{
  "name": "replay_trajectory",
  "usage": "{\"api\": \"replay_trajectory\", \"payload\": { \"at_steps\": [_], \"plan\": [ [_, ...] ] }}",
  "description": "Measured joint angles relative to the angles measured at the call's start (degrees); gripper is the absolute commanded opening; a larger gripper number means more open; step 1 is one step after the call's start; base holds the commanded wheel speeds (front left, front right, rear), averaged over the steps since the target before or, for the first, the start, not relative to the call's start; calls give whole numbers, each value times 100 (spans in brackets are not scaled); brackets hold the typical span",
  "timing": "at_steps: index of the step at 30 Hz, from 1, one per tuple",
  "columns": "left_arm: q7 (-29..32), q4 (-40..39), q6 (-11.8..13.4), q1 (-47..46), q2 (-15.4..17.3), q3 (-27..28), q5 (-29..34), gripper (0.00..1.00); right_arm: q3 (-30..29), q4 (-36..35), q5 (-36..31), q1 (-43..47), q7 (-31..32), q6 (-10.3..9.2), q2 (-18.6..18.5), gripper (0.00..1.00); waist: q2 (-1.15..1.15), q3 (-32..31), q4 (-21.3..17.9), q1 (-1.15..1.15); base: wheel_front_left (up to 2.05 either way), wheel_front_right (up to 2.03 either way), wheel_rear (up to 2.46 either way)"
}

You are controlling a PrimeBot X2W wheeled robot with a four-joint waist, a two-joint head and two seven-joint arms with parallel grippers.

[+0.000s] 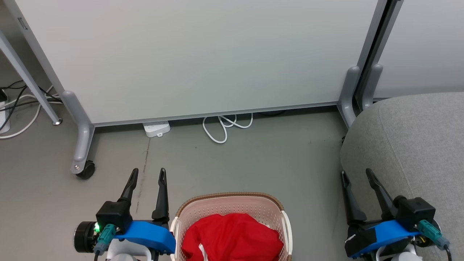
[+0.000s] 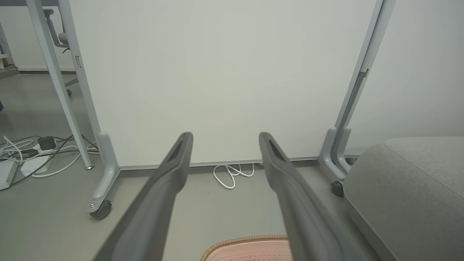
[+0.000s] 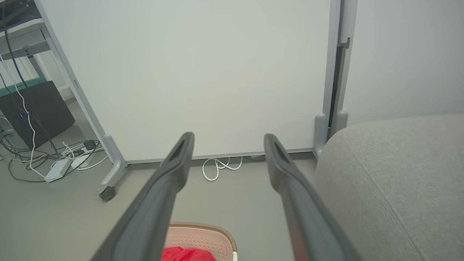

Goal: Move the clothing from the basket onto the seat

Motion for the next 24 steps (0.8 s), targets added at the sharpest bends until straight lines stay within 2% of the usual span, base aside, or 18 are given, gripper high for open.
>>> {"api": "replay_trajectory", "payload": {
  "at_steps": [17, 24],
  "plan": [
    [-175, 229, -1, -29, 7, -107, 530, 100, 20, 155, -714, -15, -177, 0, -3, 100, 0, -10, 30, 0, 0, 0, 0],
    [-176, 297, -4, -31, 8, -111, 509, 100, 1, 259, -726, -19, -180, 0, -4, 100, 0, -15, 34, 0, 0, 0, 0]
  ]
}}
